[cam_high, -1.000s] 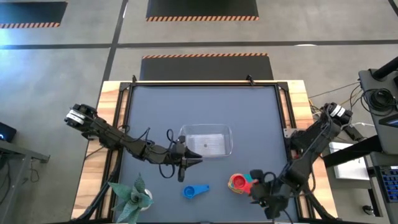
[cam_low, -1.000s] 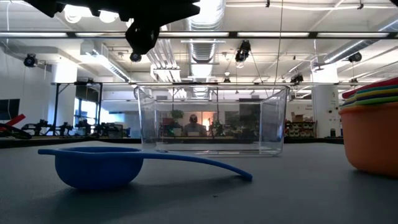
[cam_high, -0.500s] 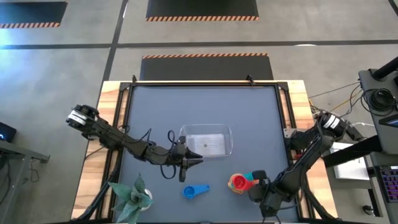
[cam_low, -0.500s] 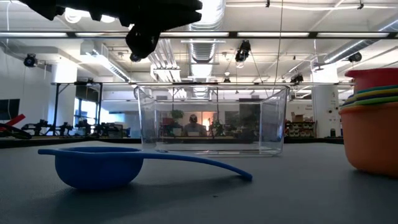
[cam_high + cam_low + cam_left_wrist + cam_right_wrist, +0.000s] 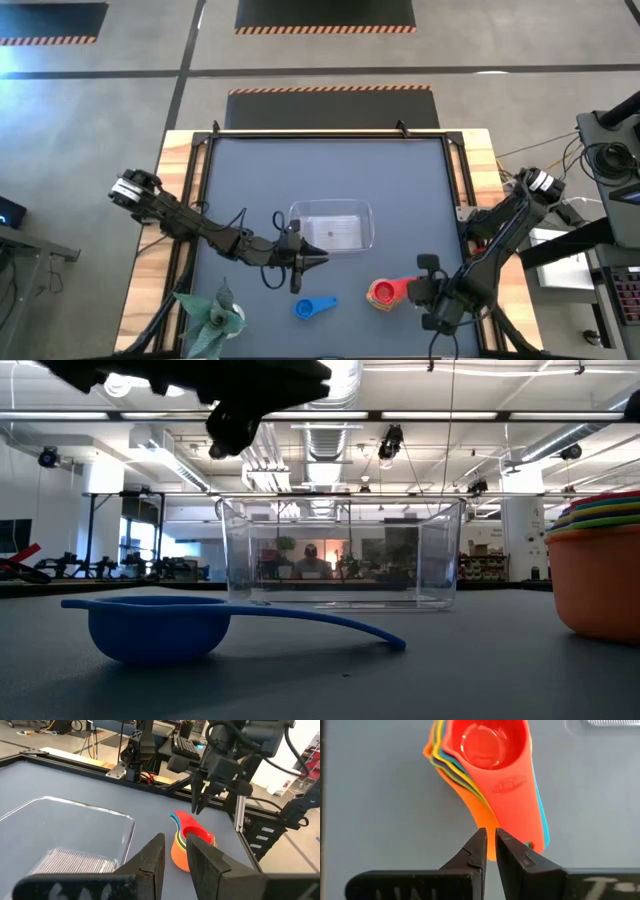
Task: Nest measuring cups in basket
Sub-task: Stack the red measuring cup on top of the light blue measuring cup, then stack the blue measuring cup on top of the red measuring cup, then put the stacked measuring cups into the transparent bin
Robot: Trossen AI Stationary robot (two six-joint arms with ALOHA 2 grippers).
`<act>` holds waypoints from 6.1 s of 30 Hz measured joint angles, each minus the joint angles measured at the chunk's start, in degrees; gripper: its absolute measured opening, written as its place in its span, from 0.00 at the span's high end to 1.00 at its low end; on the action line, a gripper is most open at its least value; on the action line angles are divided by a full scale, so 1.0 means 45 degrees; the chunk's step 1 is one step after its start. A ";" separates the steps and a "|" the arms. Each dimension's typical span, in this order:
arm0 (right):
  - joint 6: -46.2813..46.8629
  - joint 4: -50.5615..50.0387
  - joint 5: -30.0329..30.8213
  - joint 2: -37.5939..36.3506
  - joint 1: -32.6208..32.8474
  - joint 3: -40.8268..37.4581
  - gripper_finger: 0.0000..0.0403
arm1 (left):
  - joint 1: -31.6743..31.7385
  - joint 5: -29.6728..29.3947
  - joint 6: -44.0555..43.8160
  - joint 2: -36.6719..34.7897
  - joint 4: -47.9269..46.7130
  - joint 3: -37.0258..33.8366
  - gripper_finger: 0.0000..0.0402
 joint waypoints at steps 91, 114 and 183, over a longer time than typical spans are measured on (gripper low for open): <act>0.0669 -0.2440 0.4054 -0.2866 0.1219 -0.0004 0.93 | 0.0543 0.2118 -0.3272 0.6189 -1.0092 1.1327 1.00; 0.2422 -0.4439 0.3925 -0.3191 0.1255 0.0114 0.93 | 0.1151 0.3801 -0.3301 0.8295 -0.6708 1.1663 1.00; -0.2519 -0.2089 0.0620 -0.3512 -0.1416 0.0623 0.70 | -0.1644 -0.1640 0.2284 -0.2295 0.3667 -0.1185 0.83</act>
